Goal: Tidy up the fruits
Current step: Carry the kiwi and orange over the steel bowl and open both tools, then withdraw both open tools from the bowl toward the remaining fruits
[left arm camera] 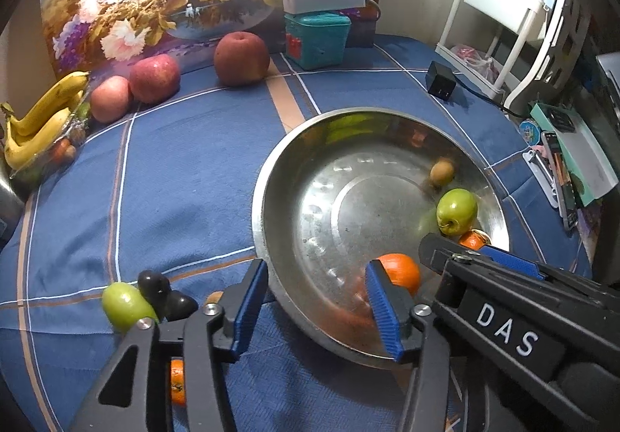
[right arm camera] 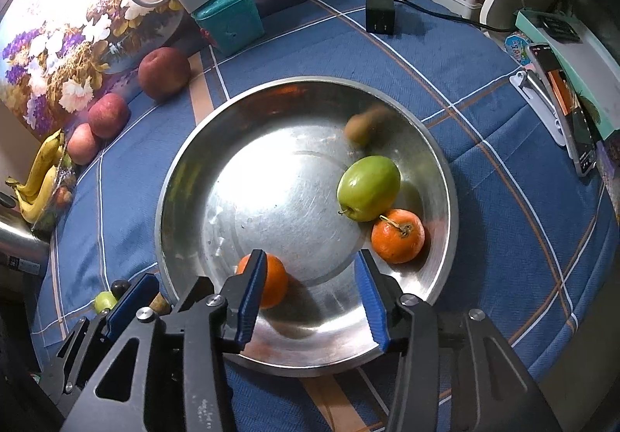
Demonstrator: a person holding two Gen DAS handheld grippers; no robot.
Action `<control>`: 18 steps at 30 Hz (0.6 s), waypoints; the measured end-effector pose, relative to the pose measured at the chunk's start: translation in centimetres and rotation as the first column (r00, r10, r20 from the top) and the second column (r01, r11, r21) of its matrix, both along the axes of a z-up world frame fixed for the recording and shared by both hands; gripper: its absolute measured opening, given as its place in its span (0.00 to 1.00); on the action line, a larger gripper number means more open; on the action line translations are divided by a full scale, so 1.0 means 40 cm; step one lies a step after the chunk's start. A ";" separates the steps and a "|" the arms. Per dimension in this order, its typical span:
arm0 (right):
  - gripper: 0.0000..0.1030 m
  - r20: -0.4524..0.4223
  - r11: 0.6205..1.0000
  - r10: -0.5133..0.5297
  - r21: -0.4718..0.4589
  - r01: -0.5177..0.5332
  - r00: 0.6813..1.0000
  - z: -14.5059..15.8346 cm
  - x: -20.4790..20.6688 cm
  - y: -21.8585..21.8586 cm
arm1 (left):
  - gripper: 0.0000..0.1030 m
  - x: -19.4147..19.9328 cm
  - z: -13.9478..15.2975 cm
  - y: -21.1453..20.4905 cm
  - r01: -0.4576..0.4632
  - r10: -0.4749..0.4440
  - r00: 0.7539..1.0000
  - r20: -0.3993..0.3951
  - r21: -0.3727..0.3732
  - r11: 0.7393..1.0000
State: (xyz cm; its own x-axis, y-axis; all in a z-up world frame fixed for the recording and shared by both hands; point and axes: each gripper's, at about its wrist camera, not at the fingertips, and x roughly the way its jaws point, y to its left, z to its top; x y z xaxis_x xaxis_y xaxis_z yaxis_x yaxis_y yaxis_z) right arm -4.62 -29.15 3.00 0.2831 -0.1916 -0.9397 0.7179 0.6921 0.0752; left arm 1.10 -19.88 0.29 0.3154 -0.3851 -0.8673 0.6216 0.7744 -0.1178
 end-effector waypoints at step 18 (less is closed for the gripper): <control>0.51 0.011 1.000 0.001 0.002 -0.001 1.000 0.008 0.002 -0.001 | 0.57 0.091 -0.004 0.144 -0.249 0.247 0.962 -0.113 -0.007 0.968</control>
State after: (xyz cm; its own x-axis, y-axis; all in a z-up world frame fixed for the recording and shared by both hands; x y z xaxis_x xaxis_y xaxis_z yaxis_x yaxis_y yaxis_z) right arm -4.54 -29.17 3.31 0.2937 -0.1895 -0.9369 0.7165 0.6924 0.0845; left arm 4.73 -14.13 0.13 0.3062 -0.3257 -0.8945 0.3926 0.8992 -0.1930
